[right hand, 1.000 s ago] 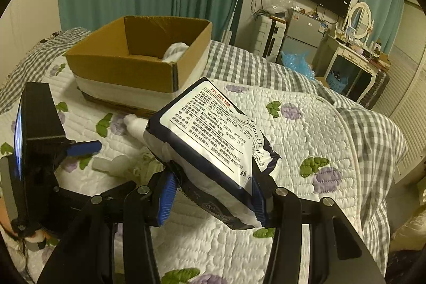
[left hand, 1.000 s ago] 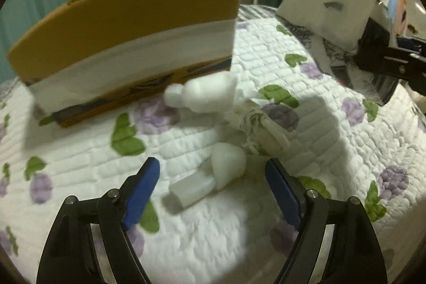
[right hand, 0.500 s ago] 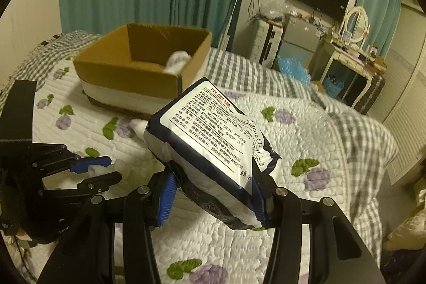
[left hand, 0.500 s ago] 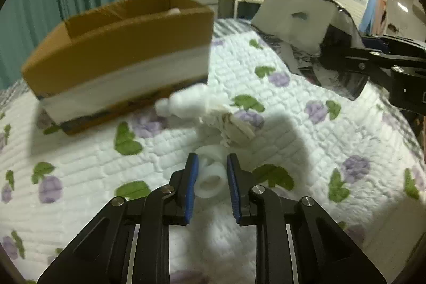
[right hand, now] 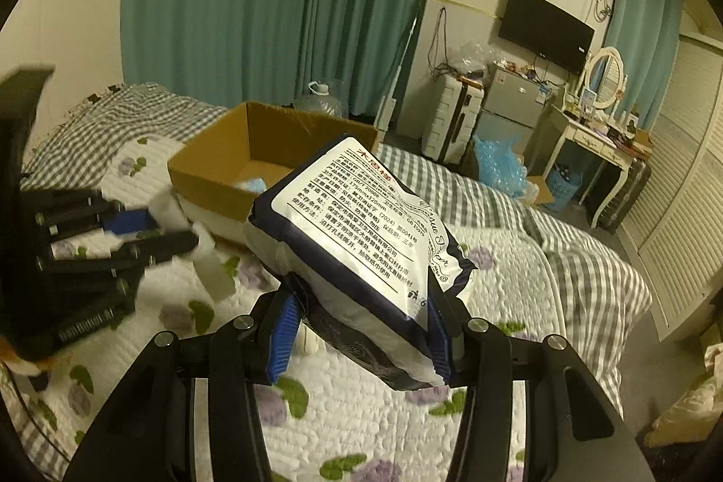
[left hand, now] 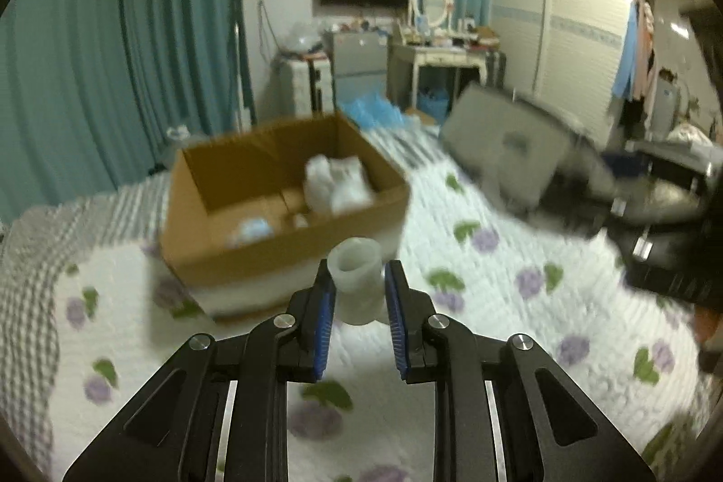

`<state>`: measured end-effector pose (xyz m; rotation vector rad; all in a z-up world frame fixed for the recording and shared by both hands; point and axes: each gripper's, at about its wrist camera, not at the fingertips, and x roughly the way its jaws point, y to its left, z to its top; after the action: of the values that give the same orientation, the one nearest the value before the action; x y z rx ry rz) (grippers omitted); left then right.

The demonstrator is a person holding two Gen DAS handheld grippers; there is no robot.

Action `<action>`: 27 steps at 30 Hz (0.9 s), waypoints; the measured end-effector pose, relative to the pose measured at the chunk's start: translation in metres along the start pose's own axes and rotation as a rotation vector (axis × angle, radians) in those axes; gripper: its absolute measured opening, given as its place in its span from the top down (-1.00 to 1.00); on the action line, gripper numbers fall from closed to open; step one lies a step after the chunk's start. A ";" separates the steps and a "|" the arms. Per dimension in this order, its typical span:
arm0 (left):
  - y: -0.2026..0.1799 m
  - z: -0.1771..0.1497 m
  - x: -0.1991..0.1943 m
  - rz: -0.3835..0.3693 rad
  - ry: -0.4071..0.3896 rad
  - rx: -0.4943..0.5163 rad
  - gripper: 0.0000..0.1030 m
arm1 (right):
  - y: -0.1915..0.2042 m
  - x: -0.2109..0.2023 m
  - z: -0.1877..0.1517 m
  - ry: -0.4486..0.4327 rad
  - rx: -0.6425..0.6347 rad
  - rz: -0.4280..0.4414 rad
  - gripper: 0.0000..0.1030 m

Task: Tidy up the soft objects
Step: 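Lower the pad bag and cotton piece into the box and open both grippers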

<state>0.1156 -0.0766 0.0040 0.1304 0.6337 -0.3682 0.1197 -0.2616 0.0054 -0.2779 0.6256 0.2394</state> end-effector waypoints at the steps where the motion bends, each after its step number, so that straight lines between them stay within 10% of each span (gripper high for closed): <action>1: 0.005 0.010 -0.003 0.008 -0.014 0.000 0.59 | 0.000 0.003 0.006 -0.005 -0.001 0.005 0.07; 14: 0.067 0.078 0.083 0.165 -0.032 0.000 0.49 | 0.011 0.134 0.089 -0.012 0.062 0.113 0.01; 18: 0.087 0.067 0.121 0.253 0.016 0.002 -0.38 | 0.015 0.158 0.097 -0.066 0.051 0.096 -0.10; 27: 0.122 0.058 0.120 0.247 -0.036 -0.111 -0.49 | 0.032 0.165 0.106 -0.127 0.043 0.142 -0.19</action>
<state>0.2827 -0.0124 -0.0210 0.0943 0.5934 -0.0960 0.2968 -0.1747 -0.0177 -0.1753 0.5241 0.3767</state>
